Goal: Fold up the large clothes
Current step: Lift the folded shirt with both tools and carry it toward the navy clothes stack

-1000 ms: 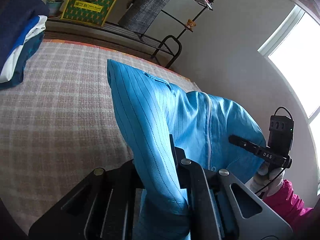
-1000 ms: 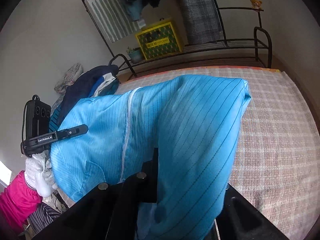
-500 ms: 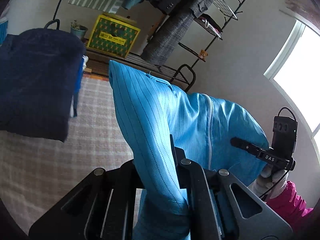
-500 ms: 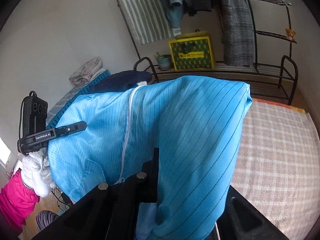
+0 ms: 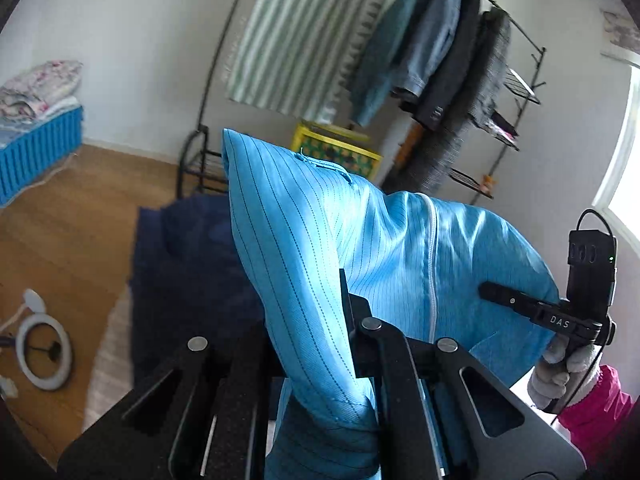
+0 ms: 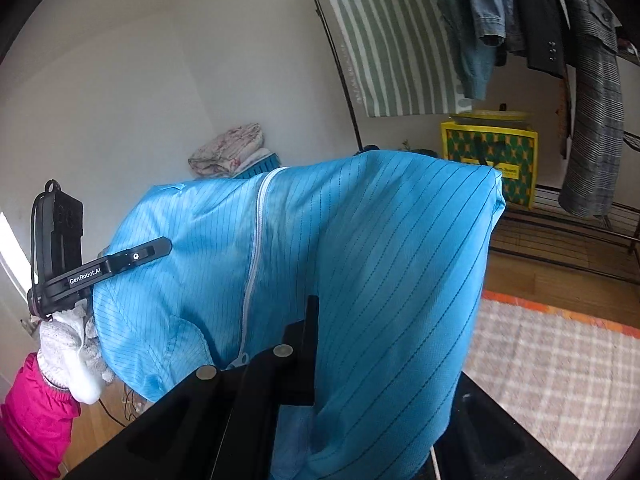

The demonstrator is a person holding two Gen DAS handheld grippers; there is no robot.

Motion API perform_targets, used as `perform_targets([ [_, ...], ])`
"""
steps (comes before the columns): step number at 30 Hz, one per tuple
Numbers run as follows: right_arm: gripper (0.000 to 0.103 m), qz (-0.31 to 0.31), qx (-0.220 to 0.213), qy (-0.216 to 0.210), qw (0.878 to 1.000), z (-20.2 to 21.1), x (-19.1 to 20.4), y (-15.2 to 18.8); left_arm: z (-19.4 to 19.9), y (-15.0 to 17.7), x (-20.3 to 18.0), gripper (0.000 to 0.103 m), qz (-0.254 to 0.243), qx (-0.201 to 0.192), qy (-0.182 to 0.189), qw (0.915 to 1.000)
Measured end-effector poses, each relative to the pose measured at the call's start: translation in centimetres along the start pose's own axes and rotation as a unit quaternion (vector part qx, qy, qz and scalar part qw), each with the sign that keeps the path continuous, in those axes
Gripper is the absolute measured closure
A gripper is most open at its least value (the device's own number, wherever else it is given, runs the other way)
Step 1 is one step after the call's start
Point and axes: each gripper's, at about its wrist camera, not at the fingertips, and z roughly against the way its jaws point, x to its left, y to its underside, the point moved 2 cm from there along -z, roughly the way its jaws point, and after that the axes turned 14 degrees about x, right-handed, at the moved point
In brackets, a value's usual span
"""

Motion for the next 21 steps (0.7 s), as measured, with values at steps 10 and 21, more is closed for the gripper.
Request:
perform_targets([
  [10,0.099,-0.010,0.007,-0.025,1.000,-11.8,0.5,-7.9,-5.3,-8.4,11.1,0.097,0.025,-0.009,-0.089,0.9957],
  [21,0.072,-0.031,0.081,0.049,0.995,-19.8,-5.5,-5.7,-18.2,-7.6,14.9,0.083,0.040,0.053,-0.189,0.9798],
])
